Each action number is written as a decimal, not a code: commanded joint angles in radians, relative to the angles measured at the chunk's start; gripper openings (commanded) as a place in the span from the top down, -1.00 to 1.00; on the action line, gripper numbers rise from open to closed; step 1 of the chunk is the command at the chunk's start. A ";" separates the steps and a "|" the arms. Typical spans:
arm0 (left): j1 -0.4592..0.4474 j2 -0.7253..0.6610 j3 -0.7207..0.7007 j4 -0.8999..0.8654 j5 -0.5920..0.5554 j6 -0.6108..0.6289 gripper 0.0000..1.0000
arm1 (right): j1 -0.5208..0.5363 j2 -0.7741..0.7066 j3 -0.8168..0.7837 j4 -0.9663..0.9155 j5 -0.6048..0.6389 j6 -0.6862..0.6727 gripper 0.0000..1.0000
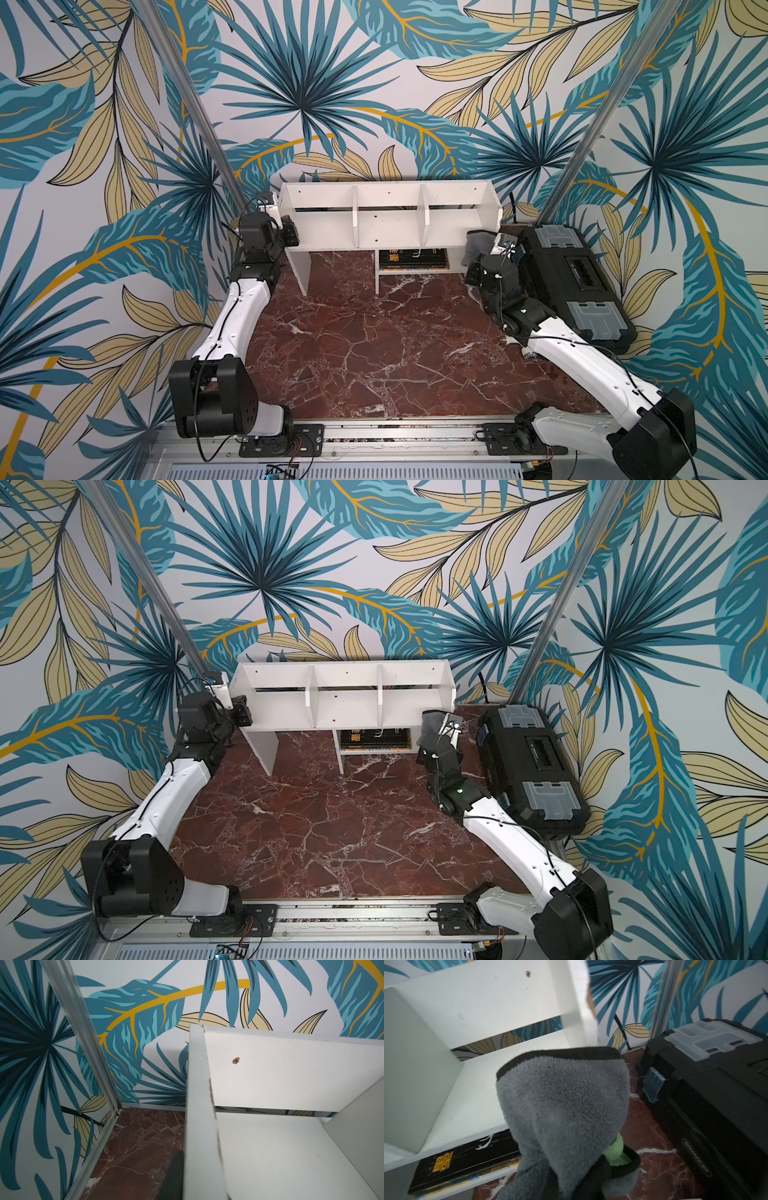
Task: Wipe the bookshelf clean with a cloth
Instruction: Wipe the dust from the shelf.
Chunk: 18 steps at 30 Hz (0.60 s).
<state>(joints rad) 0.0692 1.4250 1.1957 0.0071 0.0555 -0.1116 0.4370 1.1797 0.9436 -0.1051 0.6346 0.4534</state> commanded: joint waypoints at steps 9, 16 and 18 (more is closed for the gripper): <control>0.004 0.012 -0.032 -0.073 0.105 -0.156 1.00 | -0.094 0.179 -0.221 0.147 -0.197 0.040 1.00; 0.003 0.016 -0.031 -0.073 0.111 -0.156 1.00 | -0.080 0.157 -0.242 0.211 -0.297 0.039 1.00; 0.003 0.018 -0.029 -0.073 0.114 -0.157 1.00 | -0.058 0.145 -0.233 0.202 -0.298 0.046 1.00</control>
<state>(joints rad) 0.0692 1.4250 1.1957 0.0071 0.0555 -0.1116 0.3569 1.3602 0.7067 0.0387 0.3717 0.4820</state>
